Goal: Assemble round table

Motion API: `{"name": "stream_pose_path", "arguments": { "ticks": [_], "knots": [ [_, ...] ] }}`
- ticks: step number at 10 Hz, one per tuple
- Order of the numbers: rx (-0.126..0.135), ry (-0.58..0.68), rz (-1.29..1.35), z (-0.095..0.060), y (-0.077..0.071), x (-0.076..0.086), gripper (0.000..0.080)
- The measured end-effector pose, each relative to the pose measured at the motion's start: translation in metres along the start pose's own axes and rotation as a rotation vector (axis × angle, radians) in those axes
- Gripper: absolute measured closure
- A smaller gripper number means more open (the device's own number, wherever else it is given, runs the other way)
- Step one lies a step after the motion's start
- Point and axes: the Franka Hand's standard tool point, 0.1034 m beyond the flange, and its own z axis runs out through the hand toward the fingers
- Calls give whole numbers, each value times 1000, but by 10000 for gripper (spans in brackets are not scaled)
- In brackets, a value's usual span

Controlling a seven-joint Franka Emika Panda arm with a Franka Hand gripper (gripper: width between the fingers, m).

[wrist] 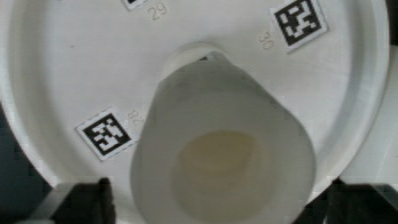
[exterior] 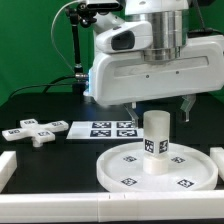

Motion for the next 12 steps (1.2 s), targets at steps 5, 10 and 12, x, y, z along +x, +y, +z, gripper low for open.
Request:
{"name": "stream_pose_path", "arguments": {
  "ticks": [5,10,12],
  "knots": [
    [0,-10,-25,9,2,-10,151],
    [0,-11,-25,9,2,-10,397],
    [0,-11,-21,9,2,-10,393]
  ]
}}
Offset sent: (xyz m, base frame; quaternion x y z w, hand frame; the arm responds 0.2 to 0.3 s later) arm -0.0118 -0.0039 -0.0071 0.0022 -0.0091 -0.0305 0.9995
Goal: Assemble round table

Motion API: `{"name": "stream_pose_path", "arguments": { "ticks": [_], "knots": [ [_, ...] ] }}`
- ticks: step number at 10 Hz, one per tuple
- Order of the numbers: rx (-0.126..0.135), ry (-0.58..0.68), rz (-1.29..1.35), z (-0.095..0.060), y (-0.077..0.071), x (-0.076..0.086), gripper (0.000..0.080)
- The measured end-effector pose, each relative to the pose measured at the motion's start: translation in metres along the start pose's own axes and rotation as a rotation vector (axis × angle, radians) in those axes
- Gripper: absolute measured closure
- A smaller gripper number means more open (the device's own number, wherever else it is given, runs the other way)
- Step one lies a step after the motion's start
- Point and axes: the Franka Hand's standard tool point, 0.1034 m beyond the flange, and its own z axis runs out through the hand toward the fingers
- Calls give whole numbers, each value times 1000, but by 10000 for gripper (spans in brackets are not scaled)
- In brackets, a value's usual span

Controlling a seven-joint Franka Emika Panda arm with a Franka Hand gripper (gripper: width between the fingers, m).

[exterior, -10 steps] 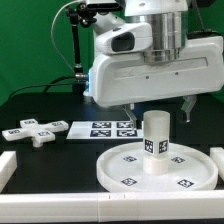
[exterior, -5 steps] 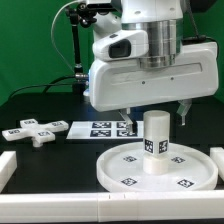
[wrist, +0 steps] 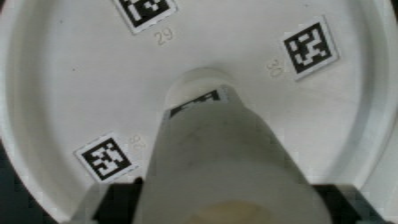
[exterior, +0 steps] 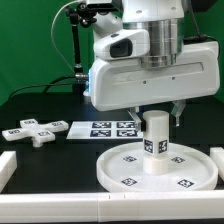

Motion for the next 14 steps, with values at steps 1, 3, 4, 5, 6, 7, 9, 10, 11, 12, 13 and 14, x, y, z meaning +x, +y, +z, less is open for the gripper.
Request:
{"name": "stream_pose_path", "arguments": {
  "ticks": [1,3,4,5,6,7,9,10,11,12,13,14],
  "knots": [
    [0,0,3,0,0,0,393],
    [3,0,96,0,-1,0,393],
    [8,1,193,0,-2,0,393],
    [12,0,330,0,-2,0,393],
    [13,0,442,0,-2,0,393],
    [10,1,567,1,-2,0,392],
    [6,28,742,1,-3,2,392],
    [12,27,791,1,-3,3,390],
    [18,26,858,1,-3,3,390],
    [22,25,891,1,-3,3,390],
    [30,23,971,1,-4,3,390],
    [40,19,1050,1,-4,3,390]
  ]
}}
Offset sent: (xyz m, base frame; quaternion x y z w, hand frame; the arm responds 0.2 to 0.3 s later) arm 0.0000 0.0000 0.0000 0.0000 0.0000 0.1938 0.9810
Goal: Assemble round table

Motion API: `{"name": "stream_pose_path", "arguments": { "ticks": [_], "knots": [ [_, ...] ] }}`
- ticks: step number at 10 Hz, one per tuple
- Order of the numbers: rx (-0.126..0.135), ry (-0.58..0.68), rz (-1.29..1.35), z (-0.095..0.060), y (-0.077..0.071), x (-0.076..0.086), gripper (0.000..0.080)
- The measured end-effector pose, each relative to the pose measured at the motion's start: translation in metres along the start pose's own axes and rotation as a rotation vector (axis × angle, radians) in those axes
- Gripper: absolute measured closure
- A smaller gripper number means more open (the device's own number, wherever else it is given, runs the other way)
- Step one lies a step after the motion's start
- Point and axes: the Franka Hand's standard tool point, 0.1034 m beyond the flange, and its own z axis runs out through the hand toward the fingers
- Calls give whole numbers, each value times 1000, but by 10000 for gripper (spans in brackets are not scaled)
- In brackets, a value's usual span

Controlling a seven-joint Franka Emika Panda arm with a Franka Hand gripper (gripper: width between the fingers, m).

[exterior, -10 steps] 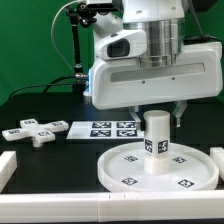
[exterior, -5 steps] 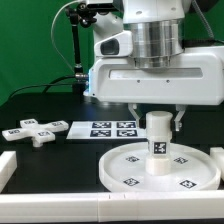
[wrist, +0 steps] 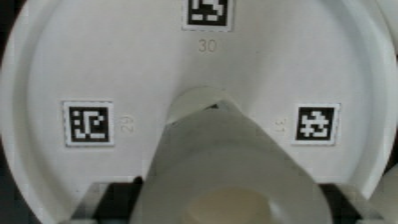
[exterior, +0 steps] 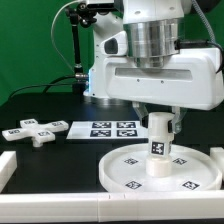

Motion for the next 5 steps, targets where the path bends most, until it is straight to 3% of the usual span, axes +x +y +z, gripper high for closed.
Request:
{"name": "stream_pose_path", "arguments": {
  "ticks": [5],
  "knots": [
    [87,-48,663,2,2,-3,390]
  ]
}}
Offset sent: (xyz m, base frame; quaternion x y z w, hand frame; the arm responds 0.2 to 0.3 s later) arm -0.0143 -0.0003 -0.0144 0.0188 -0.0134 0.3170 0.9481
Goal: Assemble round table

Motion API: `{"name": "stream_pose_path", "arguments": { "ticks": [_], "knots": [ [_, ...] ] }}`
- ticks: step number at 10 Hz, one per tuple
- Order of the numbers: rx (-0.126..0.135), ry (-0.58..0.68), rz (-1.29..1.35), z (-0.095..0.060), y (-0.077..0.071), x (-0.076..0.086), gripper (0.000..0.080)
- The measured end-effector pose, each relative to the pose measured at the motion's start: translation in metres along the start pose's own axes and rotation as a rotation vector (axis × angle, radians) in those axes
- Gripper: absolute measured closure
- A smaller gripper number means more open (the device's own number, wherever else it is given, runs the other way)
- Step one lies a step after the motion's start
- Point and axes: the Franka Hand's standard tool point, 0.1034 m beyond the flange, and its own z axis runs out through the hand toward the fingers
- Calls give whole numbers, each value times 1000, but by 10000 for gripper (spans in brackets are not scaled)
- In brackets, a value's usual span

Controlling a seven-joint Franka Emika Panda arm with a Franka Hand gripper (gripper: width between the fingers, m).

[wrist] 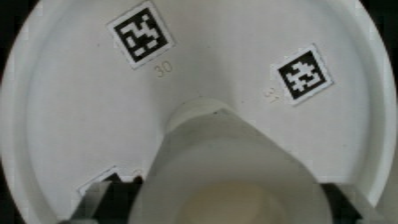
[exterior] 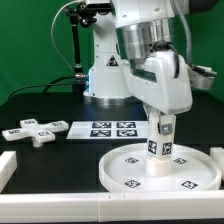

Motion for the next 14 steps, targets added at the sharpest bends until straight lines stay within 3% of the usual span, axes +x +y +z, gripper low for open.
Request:
{"name": "stream_pose_path", "arguments": {
  "ticks": [3,5,6,7,9,14],
  "knots": [
    [9,-33,263,0,0,-1,390],
    [10,-36,241,0,-1,-2,372],
    [-1,-35,182,1,-1,-4,372],
    [-13,-35,106,0,-6,-8,209],
    [-9,-34,-86,1,-8,-9,161],
    [-9,-25,-547,0,-10,-8,151]
  ]
}}
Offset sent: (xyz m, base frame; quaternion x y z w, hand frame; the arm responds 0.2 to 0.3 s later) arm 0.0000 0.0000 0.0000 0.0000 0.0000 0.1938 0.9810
